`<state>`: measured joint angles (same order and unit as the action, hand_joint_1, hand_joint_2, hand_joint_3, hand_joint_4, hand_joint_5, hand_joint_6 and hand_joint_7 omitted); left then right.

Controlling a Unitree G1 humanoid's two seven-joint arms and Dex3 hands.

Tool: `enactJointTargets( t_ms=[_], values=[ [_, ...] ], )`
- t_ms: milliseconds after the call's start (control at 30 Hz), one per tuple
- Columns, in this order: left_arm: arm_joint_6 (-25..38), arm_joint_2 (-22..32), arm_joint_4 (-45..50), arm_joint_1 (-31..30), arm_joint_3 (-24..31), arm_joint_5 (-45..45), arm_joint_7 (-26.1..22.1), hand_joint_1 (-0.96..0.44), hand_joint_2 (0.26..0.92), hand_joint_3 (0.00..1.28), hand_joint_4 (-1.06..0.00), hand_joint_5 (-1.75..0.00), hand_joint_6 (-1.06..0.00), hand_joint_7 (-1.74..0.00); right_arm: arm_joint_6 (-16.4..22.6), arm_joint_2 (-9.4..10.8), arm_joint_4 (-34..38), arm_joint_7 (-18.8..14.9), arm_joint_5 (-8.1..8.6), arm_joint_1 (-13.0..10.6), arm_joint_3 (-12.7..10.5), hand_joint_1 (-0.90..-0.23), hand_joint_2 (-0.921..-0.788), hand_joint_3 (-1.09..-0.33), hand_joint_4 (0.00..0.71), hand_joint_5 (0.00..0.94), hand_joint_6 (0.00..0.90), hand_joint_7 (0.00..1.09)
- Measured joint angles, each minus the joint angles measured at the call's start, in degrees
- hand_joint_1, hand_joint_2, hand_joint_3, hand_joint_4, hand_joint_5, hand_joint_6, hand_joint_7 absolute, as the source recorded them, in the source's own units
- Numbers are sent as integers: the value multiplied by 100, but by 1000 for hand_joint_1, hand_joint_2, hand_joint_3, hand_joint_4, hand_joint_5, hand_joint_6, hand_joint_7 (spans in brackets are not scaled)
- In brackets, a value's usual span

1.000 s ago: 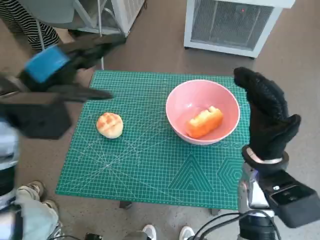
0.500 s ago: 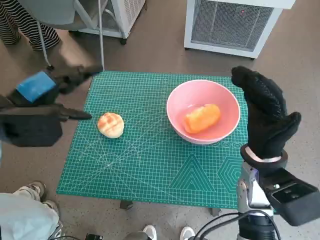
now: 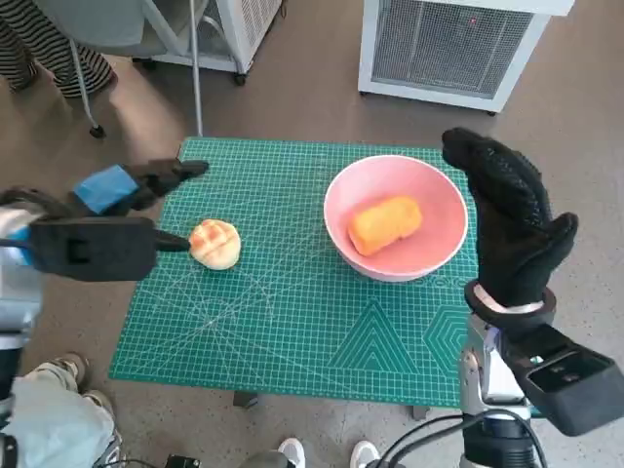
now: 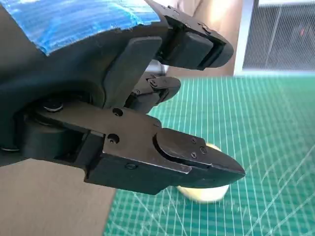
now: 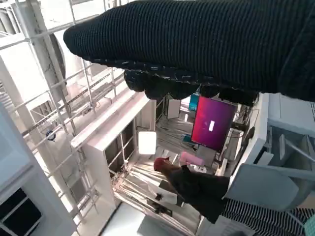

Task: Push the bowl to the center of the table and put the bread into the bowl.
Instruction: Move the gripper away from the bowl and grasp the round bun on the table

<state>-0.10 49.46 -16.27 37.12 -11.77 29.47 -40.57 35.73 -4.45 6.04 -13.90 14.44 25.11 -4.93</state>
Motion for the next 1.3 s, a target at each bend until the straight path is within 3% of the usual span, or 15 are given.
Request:
enactJointTargets(
  t_ms=[533, 767, 967, 1100, 1167, 1200, 1233, 1267, 1300],
  values=[
    [-238, -615, -1691, 616, -885, 735, 392, -37, 766, 5, -128, 0, -318, 0, -12, -58, -54, -50, 54, -19, -120, -440, -921, -583, 374, 27, -1, 842],
    [-414, -869, -2524, 946, -1213, 921, 555, -36, 766, 4, -133, -3, -317, 0, -7, -57, -60, -37, -46, -26, -133, -443, -921, -582, 374, 28, -1, 844],
    [-575, -1069, -3219, 1134, -1457, 1097, 787, -24, 766, 4, -177, -19, -326, -5, 8, -55, -62, -3, -121, -35, -143, -446, -921, -580, 375, 29, -1, 844],
    [-713, -1174, -3555, 1244, -1583, 1186, 1093, -29, 789, 13, -256, -32, -394, -32, 21, -54, -63, 22, -133, -43, -148, -448, -921, -577, 375, 29, -1, 843],
    [-830, -1211, -3708, 1305, -1654, 1264, 1305, -37, 821, 23, -353, -42, -498, -72, 27, -53, -63, 32, -137, -44, -147, -449, -921, -576, 376, 30, -1, 839],
    [-889, -1226, -3770, 1321, -1681, 1296, 1419, -37, 847, 24, -469, -70, -584, -131, 29, -53, -63, 33, -138, -46, -147, -449, -921, -575, 376, 30, -1, 837],
    [-962, -1234, -3838, 1329, -1707, 1322, 1549, -38, 858, 21, -514, -73, -610, -163, 31, -53, -63, 34, -138, -47, -147, -449, -921, -575, 376, 30, -1, 837],
    [-1060, -1239, -3905, 1329, -1734, 1343, 1713, -24, 880, 47, -562, -478, -608, -534, 35, -53, -63, 36, -139, -48, -147, -449, -921, -575, 376, 30, -1, 836],
    [-1155, -1241, -3963, 1325, -1760, 1361, 1863, -20, 889, 62, -573, -628, -601, -673, 40, -53, -63, 38, -140, -50, -149, -449, -921, -575, 376, 30, -1, 835]
  ],
)
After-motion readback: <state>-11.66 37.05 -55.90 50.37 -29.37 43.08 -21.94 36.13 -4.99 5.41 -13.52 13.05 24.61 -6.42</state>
